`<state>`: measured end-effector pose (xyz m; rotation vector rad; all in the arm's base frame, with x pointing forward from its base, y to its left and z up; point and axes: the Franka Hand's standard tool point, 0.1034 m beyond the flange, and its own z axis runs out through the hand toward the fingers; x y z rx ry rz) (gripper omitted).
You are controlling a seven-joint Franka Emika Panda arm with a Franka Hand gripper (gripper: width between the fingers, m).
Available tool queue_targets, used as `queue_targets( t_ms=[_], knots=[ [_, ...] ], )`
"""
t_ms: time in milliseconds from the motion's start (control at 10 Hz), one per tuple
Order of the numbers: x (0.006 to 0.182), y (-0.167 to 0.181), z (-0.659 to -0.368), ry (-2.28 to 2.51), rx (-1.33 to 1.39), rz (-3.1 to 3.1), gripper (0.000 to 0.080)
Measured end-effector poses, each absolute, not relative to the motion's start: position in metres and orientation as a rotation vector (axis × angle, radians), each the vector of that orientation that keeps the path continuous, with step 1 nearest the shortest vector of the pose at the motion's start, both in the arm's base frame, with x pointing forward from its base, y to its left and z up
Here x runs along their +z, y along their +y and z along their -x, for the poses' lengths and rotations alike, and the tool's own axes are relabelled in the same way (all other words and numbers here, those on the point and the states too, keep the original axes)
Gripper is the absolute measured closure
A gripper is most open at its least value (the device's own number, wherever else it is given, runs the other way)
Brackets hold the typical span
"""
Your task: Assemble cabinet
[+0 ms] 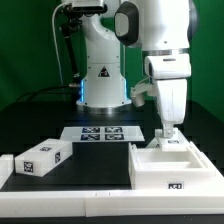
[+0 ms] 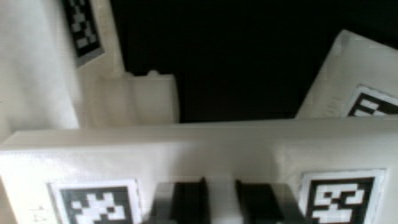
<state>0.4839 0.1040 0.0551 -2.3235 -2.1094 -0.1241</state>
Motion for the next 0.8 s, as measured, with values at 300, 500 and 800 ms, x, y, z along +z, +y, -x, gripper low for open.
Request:
queue_targets(
  t_ms=[300,500,800],
  knots=[
    [0.0562,0.1043,-0.4934,-2.11,-0.12,2.323,0.0728],
    [0.0563,0.1043,-0.4936,-2.11,-0.12,2.324,0.0728],
    [0.0568,0.1032,-0.4976,-2.118,-0.113,2.316,0.0728]
  ],
)
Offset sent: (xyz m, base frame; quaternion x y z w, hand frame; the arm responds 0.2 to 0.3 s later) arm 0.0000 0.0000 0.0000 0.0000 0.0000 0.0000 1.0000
